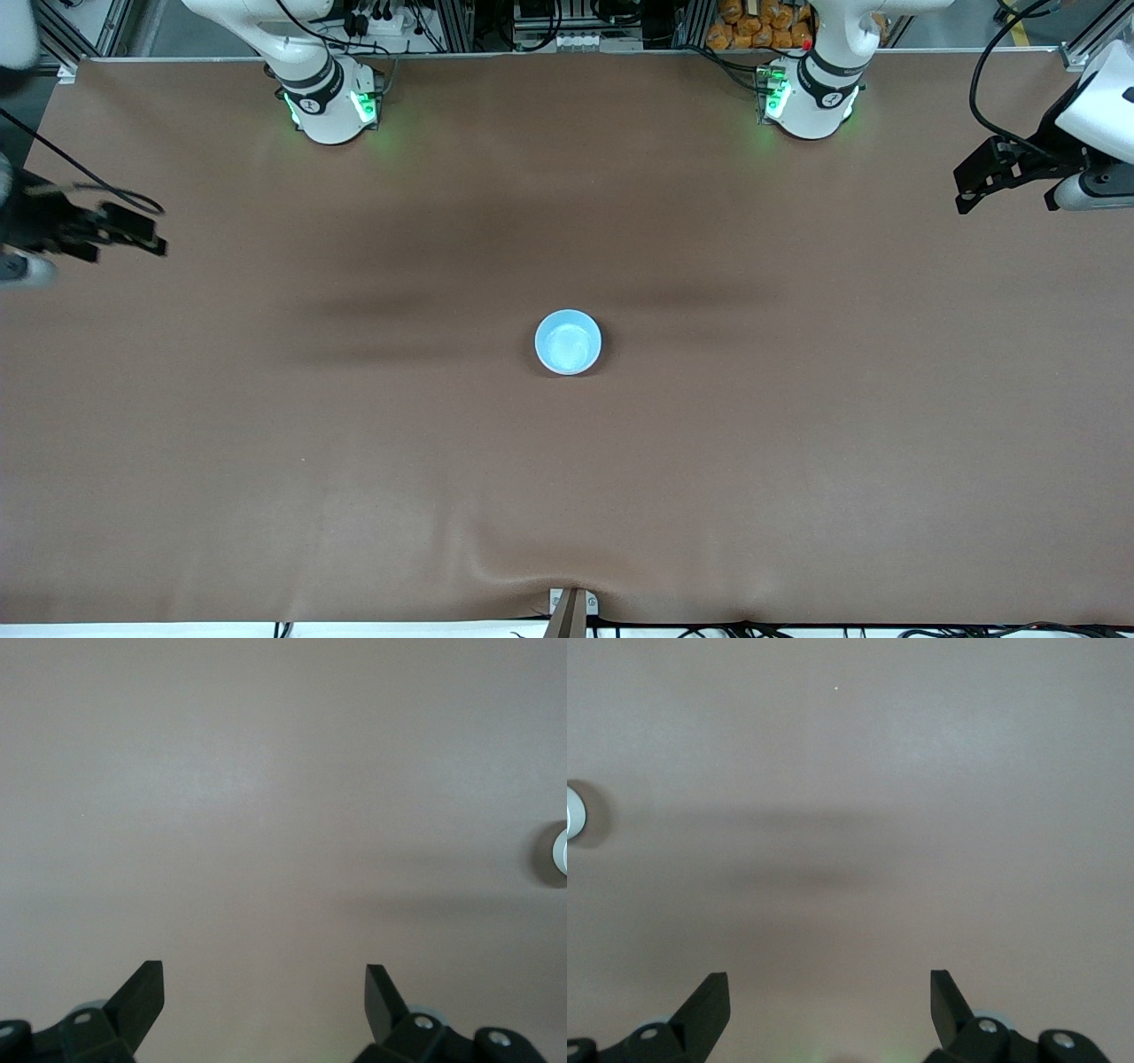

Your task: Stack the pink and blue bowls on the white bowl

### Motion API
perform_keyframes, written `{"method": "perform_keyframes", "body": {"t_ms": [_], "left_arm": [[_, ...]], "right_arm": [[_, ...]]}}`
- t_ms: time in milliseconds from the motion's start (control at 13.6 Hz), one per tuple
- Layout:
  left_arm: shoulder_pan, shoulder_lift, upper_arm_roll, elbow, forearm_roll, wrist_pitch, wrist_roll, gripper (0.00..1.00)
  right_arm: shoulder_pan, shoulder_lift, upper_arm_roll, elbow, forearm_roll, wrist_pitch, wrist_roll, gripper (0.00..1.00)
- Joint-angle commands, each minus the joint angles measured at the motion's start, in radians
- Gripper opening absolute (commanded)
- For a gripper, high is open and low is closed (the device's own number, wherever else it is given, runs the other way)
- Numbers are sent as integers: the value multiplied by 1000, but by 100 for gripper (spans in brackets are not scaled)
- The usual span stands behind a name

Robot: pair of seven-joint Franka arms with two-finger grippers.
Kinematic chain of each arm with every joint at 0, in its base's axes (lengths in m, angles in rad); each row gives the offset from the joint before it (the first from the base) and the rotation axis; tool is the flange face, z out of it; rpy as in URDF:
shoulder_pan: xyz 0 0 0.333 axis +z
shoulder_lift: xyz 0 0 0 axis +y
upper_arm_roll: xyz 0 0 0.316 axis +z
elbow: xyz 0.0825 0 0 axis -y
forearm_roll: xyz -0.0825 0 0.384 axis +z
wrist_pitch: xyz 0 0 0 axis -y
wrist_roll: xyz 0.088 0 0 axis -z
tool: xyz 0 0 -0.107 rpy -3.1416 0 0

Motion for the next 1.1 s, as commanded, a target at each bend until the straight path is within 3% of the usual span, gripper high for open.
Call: {"method": "perform_keyframes", "body": {"t_ms": [0, 1026], "left_arm": [[-1, -3, 2, 5, -8, -11, 20, 100], [-5, -3, -1, 5, -10, -11, 19, 100]], "right_arm": [[19, 4, 1, 94, -51, -94, -13, 100], [18, -27, 7, 102, -52, -118, 122, 100]]}}
